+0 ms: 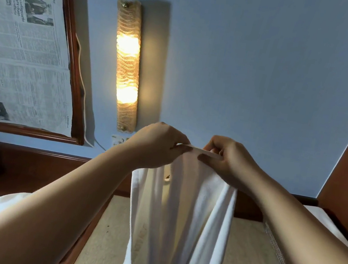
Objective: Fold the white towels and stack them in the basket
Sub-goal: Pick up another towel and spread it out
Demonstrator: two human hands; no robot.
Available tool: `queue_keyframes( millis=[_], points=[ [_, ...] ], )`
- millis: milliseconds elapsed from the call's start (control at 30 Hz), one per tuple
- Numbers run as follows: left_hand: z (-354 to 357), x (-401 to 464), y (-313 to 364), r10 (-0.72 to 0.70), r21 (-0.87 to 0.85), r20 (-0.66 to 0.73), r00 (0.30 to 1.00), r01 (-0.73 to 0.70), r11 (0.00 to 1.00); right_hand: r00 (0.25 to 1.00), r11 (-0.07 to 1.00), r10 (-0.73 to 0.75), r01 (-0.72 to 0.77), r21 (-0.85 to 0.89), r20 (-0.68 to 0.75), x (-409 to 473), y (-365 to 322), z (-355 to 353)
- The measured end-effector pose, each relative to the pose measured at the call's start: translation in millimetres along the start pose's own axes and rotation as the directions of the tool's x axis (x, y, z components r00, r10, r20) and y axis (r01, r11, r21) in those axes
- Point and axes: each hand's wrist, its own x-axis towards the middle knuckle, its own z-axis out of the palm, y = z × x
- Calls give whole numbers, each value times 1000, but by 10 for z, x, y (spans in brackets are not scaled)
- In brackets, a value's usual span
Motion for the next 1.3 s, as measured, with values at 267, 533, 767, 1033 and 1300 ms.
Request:
queue_keyframes(
  millis=[267,533,767,1033,1300],
  points=[
    [-12,-115,-564,-3,132,-107,994,17,991,962,945,238,-261,196,135,-400,660,288],
    [472,-164,-292,-140,3,57,988,140,990,998,996,1,-7,-90,-68,-224,445,255],
    [560,136,-3,-45,-58,-88,995,40,998,951,952,-273,246,-183,-144,-37,190,146],
    [462,-2,-574,48,186,-310,950,11,983,971,973,229,-225,-59,72,-244,918,209],
    [482,-223,-514,48,73,-291,955,-28,997,968,961,250,-253,111,36,-474,583,406]
  ],
)
